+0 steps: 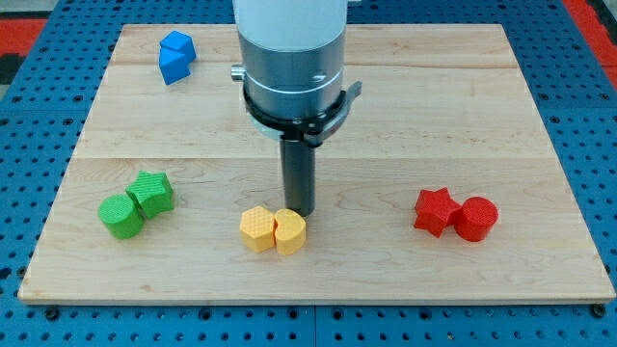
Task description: Move the red blocks parallel to each other
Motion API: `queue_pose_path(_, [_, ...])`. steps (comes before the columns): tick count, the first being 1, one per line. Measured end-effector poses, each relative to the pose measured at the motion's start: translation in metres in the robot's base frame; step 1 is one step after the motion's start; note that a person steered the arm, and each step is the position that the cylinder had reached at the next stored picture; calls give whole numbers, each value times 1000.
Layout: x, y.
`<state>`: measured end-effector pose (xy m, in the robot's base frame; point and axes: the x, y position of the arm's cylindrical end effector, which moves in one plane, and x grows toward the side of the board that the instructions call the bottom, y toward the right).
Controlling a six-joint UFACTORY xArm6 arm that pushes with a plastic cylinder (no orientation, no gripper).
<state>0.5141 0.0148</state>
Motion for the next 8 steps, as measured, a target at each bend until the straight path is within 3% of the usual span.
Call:
queue_pose_path(1, [-53, 53])
queue_pose_path(2, [-64, 101])
queue_pose_path(4, [35, 161])
queue_pose_path(5, [42, 165])
queue_pose_path(6, [6, 171])
queue_pose_path(7, [17, 230])
queue_pose_path(8, [31, 249])
